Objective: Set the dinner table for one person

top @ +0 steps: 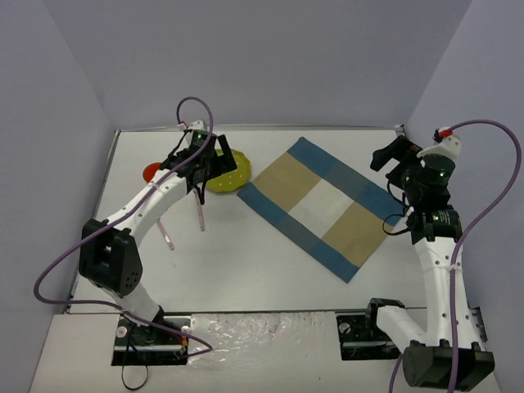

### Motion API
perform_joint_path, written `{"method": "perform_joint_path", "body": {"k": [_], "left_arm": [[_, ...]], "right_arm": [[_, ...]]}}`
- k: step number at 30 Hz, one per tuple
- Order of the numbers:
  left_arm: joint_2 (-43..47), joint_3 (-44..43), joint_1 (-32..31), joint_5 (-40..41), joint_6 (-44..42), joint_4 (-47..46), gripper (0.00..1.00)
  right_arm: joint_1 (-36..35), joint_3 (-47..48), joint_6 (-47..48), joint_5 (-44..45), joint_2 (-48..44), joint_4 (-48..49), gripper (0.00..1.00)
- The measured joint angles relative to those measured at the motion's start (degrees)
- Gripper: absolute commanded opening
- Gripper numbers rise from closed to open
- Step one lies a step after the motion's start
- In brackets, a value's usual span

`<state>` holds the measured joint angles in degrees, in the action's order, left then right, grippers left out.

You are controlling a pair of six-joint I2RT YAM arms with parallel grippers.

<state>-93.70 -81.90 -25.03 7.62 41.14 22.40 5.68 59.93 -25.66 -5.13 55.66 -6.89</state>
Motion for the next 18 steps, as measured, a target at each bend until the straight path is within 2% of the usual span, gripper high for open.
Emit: {"method": "perform_joint_path", "body": {"k": [8, 13, 18], "left_arm": [[-5.29, 1.79, 3.02, -0.13, 6.24, 3.13, 0.97], [-12.06, -2.11, 3.76, 0.07, 9.51, 4.49, 0.97], [-17.64, -5.52, 5.11, 0.59, 12.48, 5.37, 0.92]], "right_arm": [[-2.86, 1.13, 5.23, -2.10, -3.28, -2.11, 1.00], [-3.93, 0.55, 6.32, -3.90, -3.48, -2.87, 1.00], [-4.56, -0.73, 6.95, -5.27, -4.11, -3.50, 1.00]]}}
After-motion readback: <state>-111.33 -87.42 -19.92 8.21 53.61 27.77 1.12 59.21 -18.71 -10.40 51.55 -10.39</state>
